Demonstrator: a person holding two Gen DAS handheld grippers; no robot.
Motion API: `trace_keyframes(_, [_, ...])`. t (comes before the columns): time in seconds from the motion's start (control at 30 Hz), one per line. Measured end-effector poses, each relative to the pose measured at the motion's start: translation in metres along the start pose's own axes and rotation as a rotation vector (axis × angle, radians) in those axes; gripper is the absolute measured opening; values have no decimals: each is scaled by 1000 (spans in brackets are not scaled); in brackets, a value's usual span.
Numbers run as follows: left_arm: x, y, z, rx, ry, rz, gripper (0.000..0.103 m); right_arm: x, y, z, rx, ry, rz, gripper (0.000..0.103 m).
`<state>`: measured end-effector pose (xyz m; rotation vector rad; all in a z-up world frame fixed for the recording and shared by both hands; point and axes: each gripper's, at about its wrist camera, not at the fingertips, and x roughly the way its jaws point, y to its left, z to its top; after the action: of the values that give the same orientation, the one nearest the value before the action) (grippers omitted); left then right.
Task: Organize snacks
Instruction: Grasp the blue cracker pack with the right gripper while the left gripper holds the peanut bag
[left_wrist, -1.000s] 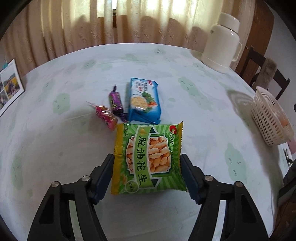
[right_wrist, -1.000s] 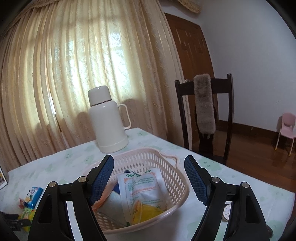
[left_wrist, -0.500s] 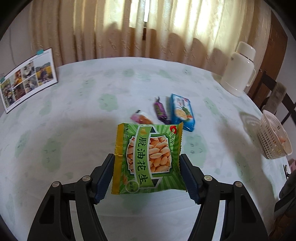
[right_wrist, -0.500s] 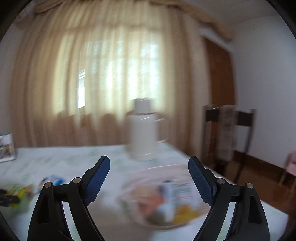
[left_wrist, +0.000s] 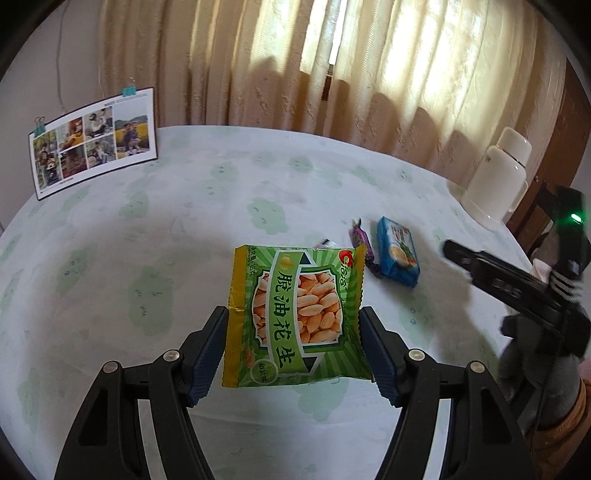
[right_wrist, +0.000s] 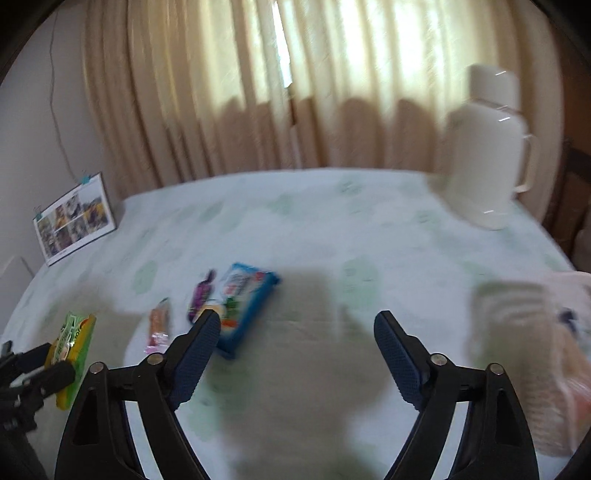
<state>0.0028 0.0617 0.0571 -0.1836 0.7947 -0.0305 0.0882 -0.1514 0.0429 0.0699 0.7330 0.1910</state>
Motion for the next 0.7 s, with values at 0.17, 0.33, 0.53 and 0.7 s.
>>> trace_keyframes(0.17, [-3, 1, 0, -10, -10, 2, 67, 37, 26, 9, -48, 77, 58, 70])
trace_keyframes(0.33, [-2, 3, 0, -15, -2, -9, 67, 67, 37, 8, -62, 135, 59, 55])
trace_keyframes(0.53, [-2, 4, 1, -19, -2, -13, 67, 72, 42, 7, -86, 135, 45, 50])
trace_keyframes(0.7, [-2, 4, 0, -20, -2, -11, 67, 65, 39, 6, -72, 123, 39, 45])
